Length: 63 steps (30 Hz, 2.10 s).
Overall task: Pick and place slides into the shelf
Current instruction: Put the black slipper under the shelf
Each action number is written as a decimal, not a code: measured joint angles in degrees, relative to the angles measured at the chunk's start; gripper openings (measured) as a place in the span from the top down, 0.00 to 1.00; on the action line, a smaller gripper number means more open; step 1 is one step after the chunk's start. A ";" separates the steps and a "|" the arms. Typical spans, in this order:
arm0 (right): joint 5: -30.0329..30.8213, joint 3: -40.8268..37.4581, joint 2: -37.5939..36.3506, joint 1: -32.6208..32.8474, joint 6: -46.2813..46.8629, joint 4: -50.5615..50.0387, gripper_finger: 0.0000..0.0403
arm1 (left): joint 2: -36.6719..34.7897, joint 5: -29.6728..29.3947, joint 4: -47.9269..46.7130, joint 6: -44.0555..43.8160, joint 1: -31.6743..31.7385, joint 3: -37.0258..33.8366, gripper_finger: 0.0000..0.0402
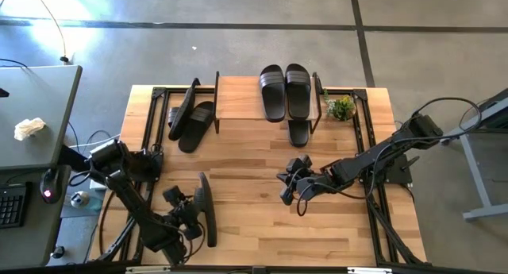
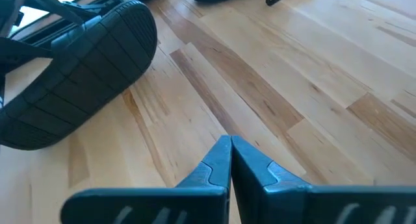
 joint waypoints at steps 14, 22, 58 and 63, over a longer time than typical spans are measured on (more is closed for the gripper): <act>-0.11 0.00 0.00 0.00 0.00 -1.35 1.00 | 0.00 2.59 -0.01 -0.49 4.60 -1.91 0.67; -0.15 0.00 0.00 0.00 0.00 -3.06 1.00 | 0.00 1.52 0.23 -0.53 4.53 -0.33 0.97; -5.53 0.02 -16.46 17.73 9.13 -17.85 1.00 | 0.99 9.57 -16.17 34.88 39.53 36.84 0.99; -2.80 0.02 -16.55 18.93 11.86 -22.96 1.00 | 3.68 9.98 -9.34 38.93 40.96 36.83 1.00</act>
